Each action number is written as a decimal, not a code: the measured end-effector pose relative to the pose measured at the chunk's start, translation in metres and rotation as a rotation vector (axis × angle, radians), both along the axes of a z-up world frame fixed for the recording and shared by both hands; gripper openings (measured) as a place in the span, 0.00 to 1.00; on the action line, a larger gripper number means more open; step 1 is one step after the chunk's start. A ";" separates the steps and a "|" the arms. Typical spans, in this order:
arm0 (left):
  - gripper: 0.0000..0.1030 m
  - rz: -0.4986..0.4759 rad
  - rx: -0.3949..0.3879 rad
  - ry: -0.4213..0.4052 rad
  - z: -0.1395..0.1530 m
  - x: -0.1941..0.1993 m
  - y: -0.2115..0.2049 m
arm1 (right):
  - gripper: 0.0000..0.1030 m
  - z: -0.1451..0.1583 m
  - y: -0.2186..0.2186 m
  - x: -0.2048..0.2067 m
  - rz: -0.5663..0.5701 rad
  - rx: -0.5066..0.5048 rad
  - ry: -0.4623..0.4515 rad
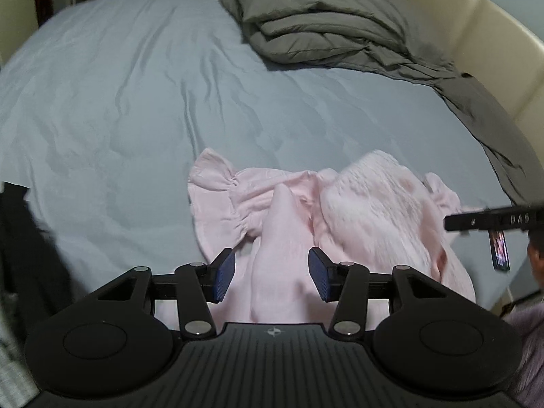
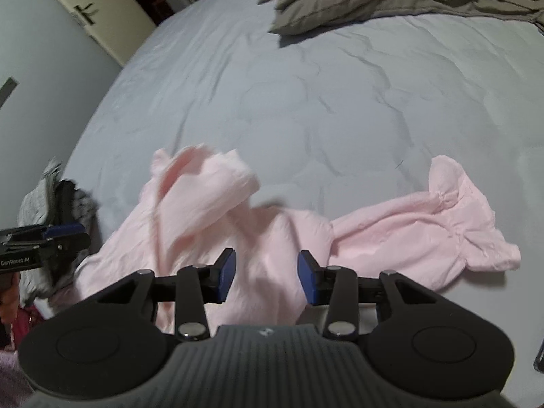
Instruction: Fold clothes
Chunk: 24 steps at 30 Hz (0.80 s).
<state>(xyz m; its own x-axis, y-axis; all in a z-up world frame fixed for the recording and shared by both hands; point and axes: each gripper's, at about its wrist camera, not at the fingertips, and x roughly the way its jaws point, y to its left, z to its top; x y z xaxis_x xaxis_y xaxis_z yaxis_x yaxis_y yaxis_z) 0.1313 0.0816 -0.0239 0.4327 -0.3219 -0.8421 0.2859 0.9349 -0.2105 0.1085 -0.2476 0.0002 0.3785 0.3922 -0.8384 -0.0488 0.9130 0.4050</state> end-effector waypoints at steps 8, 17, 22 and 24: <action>0.44 0.009 0.016 0.104 -0.035 0.032 -0.014 | 0.41 -0.034 0.010 0.029 -0.012 -0.017 0.082; 0.01 0.027 -0.017 0.086 -0.027 0.029 -0.011 | 0.02 -0.040 -0.001 0.023 -0.050 0.021 0.106; 0.00 0.094 -0.038 -0.046 0.010 0.017 0.005 | 0.01 -0.005 -0.025 0.013 -0.145 0.049 -0.012; 0.00 0.136 -0.042 -0.098 0.024 0.011 0.014 | 0.01 0.006 -0.035 0.008 -0.187 0.054 -0.049</action>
<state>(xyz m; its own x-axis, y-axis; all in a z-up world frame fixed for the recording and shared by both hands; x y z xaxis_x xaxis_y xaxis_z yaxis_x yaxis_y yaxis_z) 0.1424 0.0953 -0.0004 0.5544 -0.2890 -0.7805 0.1781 0.9572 -0.2279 0.1165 -0.2831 0.0059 0.4889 0.3550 -0.7968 0.0983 0.8852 0.4547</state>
